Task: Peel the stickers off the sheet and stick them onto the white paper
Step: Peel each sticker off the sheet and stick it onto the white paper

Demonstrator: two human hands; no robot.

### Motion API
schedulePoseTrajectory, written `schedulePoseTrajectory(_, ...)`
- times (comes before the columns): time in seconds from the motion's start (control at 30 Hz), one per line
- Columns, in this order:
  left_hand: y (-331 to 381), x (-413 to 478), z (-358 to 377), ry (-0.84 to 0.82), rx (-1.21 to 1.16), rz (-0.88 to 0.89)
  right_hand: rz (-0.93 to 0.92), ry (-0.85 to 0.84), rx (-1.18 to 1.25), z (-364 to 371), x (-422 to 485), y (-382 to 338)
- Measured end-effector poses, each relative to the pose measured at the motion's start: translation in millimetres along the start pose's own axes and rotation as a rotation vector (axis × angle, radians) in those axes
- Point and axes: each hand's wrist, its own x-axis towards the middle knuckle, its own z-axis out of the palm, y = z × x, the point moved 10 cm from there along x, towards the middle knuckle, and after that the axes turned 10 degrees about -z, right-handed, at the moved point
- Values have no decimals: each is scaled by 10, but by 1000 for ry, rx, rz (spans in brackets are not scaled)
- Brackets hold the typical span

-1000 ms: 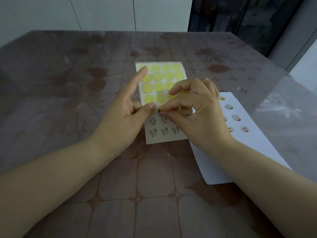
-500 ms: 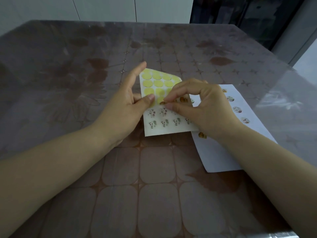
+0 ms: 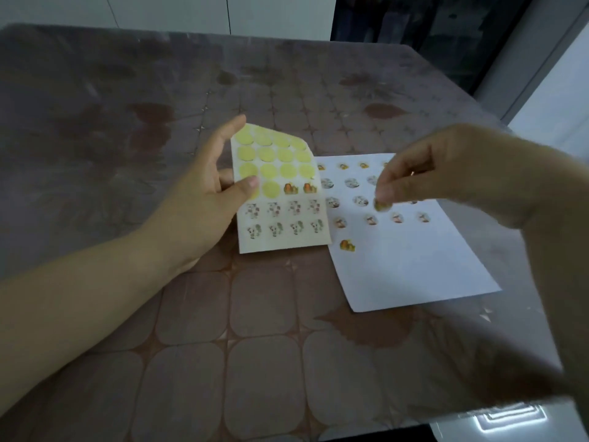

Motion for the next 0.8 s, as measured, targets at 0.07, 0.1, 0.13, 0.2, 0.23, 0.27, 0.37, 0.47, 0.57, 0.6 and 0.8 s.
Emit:
schedulePoseTrajectory(0.07, -3, 7, 8, -2, -4, -1, 73, -64, -18, 49, -108, 156)
schedulePoseTrajectory(0.1, -1, 8, 14, -5, -5, -2, 107, -69, 5, 93, -153, 240)
schedulePoseTrajectory(0.13, 3, 7, 20, -9, -7, -2, 138, -65, 32, 145, -189, 330)
schedulePoseTrajectory(0.2, 8, 6, 29, -14, -4, 1, 183, -25, 88, 215, -234, 465)
schedulePoseTrajectory(0.23, 11, 5, 35, -16, 0, 3, 201, 11, 112, 215, -244, 514)
schedulePoseTrajectory(0.27, 14, 4, 42, -19, 0, 4, 214, 47, 132, 203, -245, 555)
schedulePoseTrajectory(0.37, 14, 0, 57, -30, -8, 4, 219, 96, 176, 199, -228, 555)
schedulePoseTrajectory(0.47, 27, -7, 63, -38, -13, 4, 197, 109, 172, 224, -196, 518)
schedulePoseTrajectory(0.57, 27, -6, 57, -35, -1, 4, 203, 110, 155, 244, -188, 523)
schedulePoseTrajectory(0.6, 23, -5, 56, -32, 5, 2, 206, 110, 152, 250, -188, 530)
schedulePoseTrajectory(0.8, 25, -11, 69, -41, 6, -1, 218, 147, 161, 256, -205, 551)
